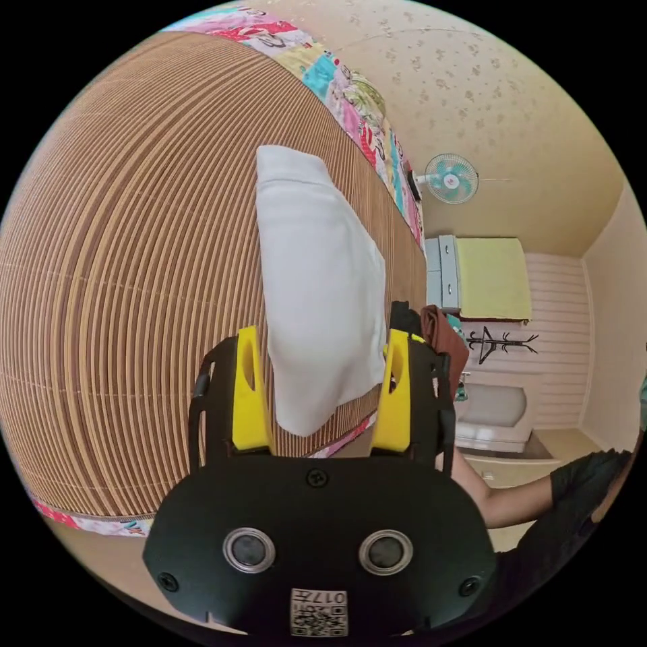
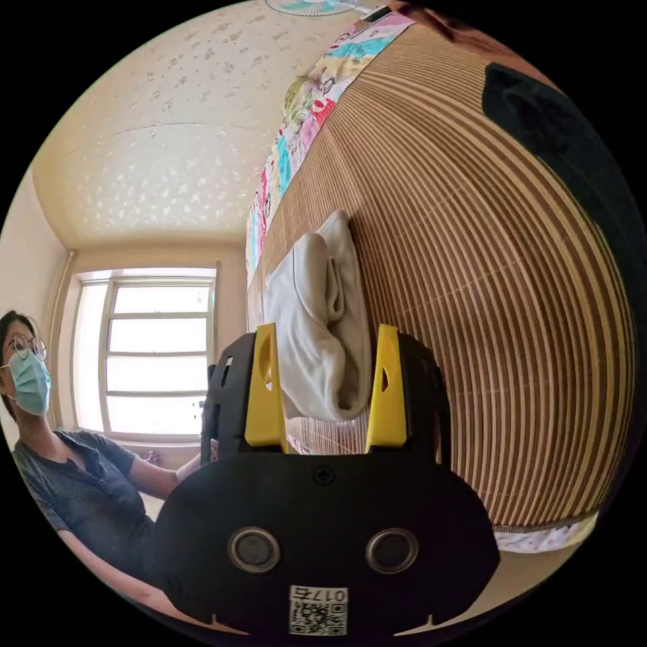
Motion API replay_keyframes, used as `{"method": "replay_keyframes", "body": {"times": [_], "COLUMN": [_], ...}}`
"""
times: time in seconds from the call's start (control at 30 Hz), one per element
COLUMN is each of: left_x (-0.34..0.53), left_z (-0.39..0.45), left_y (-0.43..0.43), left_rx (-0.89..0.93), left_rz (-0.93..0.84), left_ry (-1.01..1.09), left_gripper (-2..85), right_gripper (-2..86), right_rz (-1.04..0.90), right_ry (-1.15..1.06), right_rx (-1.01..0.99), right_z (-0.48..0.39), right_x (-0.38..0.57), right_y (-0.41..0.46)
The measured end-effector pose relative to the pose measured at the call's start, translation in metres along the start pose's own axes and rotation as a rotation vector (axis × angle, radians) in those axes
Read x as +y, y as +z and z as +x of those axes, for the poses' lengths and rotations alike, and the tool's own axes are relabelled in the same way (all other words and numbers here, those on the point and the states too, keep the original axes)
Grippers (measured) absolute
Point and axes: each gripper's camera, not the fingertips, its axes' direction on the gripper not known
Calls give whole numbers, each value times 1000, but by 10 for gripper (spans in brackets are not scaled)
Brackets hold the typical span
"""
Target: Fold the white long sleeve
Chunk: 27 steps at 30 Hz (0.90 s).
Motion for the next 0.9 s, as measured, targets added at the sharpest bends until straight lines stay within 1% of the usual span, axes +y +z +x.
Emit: {"method": "replay_keyframes", "body": {"times": [0.07,0.13,0.17,0.2,0.23,0.3,0.37,0.43,0.5,0.57,0.67,0.73,0.77,0.8,0.83,0.9], "left_x": [-14,-30,-39,-44,-45,-45,-36,-21,10,38,79,94,100,102,103,98], "left_z": [-16,-26,-32,-34,-33,-26,-13,4,30,57,119,169,208,250,271,351], "left_y": [2,12,25,31,33,39,33,23,12,7,14,33,52,74,87,148], "left_rx": [48,125,173,183,177,163,146,132,140,160,232,287,323,356,371,407], "left_rz": [-11,-81,-165,-219,-241,-351,-382,-428,-486,-517,-549,-568,-582,-595,-602,-641], "left_ry": [-9,4,2,-2,9,51,88,141,184,221,282,336,381,438,468,541], "left_gripper": [247,237,231,228,222,197,172,156,148,145,144,144,145,146,147,155], "right_gripper": [219,217,215,211,203,188,171,152,145,141,139,138,138,138,138,140], "right_rz": [-85,-139,-155,-189,-217,-250,-294,-355,-347,-314,-221,-129,-104,-55,-5,59], "right_ry": [-34,-80,-78,-75,-78,-68,-49,-73,-79,-77,-96,-125,-134,-147,-151,-141], "right_rx": [19,-12,-27,-43,-36,-18,-46,-112,-132,-162,-160,-113,-96,-52,6,101], "right_z": [7,10,11,13,15,18,24,25,22,14,-12,-40,-47,-61,-72,-83], "right_x": [-17,-36,-40,-47,-50,-49,-42,-19,10,43,93,118,122,129,131,130], "right_y": [23,43,48,59,71,87,98,103,96,79,26,-35,-52,-86,-121,-166]}}
